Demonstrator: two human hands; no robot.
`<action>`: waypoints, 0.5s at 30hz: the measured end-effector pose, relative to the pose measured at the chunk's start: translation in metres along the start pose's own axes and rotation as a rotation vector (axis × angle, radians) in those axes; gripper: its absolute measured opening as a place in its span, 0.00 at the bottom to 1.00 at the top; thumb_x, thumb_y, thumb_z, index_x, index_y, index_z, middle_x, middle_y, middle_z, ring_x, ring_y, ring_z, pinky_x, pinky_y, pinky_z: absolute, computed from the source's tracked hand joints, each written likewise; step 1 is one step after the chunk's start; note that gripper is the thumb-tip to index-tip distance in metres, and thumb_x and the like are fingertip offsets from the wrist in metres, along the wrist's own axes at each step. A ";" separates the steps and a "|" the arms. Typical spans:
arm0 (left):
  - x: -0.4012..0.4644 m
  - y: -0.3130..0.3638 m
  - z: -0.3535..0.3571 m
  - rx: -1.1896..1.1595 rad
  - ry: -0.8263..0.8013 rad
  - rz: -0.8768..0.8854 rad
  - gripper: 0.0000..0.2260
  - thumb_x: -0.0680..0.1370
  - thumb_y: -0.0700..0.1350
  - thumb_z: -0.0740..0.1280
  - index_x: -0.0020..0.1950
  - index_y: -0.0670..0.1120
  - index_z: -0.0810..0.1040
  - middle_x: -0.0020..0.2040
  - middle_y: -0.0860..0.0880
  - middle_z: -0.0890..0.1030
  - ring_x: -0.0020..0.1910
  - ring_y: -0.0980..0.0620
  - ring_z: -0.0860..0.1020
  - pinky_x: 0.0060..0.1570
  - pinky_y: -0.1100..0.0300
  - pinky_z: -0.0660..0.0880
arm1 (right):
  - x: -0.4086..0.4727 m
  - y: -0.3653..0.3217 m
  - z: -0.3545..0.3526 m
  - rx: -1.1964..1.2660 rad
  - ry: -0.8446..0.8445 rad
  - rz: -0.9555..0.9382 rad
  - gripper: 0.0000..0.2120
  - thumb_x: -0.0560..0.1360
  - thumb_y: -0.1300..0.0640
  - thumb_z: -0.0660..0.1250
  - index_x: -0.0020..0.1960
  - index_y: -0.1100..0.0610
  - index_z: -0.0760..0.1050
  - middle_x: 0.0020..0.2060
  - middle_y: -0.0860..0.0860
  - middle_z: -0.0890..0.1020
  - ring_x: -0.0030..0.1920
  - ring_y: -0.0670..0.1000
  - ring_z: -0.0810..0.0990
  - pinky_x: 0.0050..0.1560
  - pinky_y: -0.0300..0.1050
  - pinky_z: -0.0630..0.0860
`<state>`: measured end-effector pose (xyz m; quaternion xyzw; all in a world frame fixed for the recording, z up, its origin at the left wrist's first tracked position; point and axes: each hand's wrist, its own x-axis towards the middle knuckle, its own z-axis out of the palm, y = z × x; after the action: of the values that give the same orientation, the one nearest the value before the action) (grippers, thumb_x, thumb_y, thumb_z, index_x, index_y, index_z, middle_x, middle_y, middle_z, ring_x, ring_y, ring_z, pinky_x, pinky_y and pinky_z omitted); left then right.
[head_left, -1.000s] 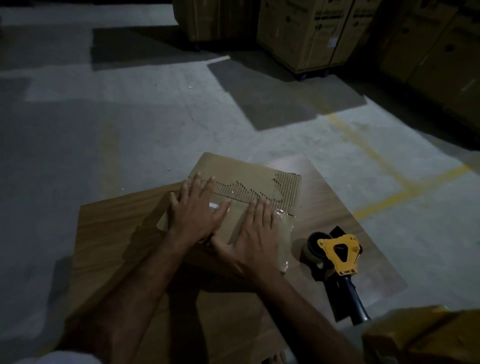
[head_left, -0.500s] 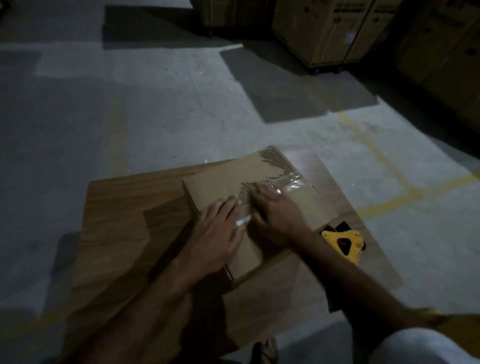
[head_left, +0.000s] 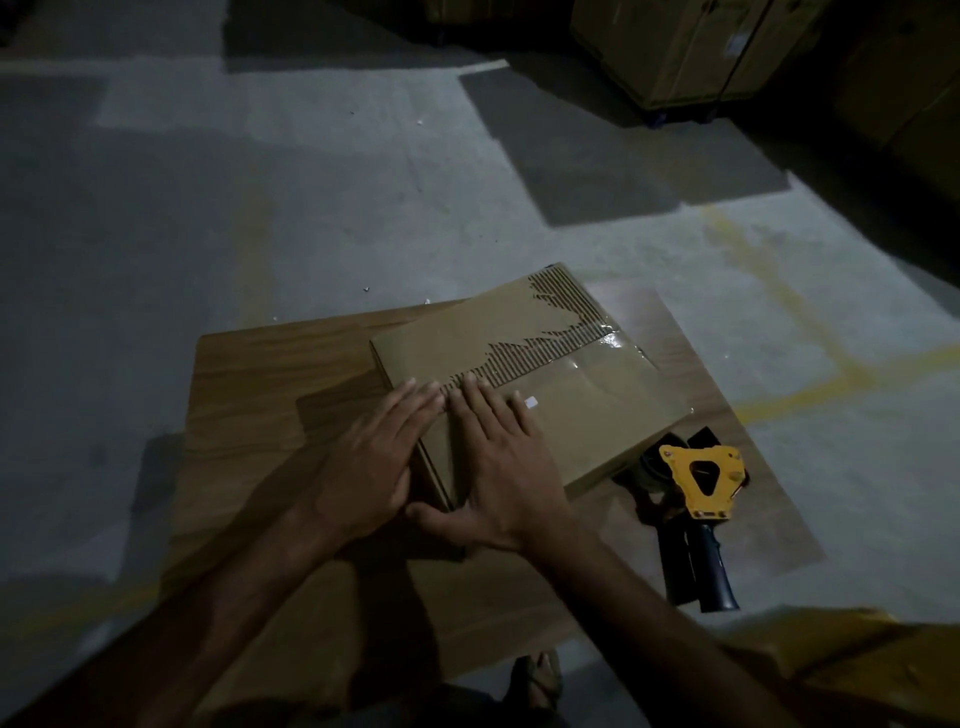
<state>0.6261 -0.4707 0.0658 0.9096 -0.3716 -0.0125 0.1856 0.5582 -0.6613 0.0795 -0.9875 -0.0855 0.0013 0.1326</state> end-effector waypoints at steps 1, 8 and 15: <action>-0.003 -0.002 0.001 0.044 0.043 0.016 0.42 0.70 0.35 0.72 0.83 0.45 0.61 0.83 0.48 0.60 0.83 0.49 0.55 0.79 0.44 0.61 | 0.001 0.004 -0.002 -0.012 -0.021 -0.043 0.56 0.72 0.21 0.55 0.84 0.59 0.49 0.84 0.56 0.50 0.84 0.52 0.44 0.83 0.57 0.44; -0.009 0.002 0.028 0.089 0.261 0.168 0.31 0.72 0.50 0.73 0.75 0.48 0.72 0.70 0.47 0.74 0.67 0.43 0.73 0.73 0.48 0.61 | 0.022 0.055 -0.051 0.224 -0.237 -0.300 0.51 0.65 0.32 0.61 0.81 0.59 0.62 0.82 0.55 0.60 0.83 0.53 0.55 0.83 0.58 0.42; 0.028 -0.008 0.015 -0.147 0.222 0.392 0.12 0.82 0.52 0.70 0.62 0.50 0.84 0.61 0.48 0.80 0.56 0.46 0.79 0.54 0.47 0.75 | -0.005 0.071 -0.042 0.139 -0.041 -0.162 0.30 0.77 0.40 0.66 0.76 0.49 0.72 0.80 0.50 0.65 0.81 0.50 0.60 0.82 0.60 0.48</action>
<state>0.6492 -0.4899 0.0524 0.7999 -0.5164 0.0968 0.2901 0.5661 -0.7405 0.1010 -0.9655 -0.1675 0.0168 0.1985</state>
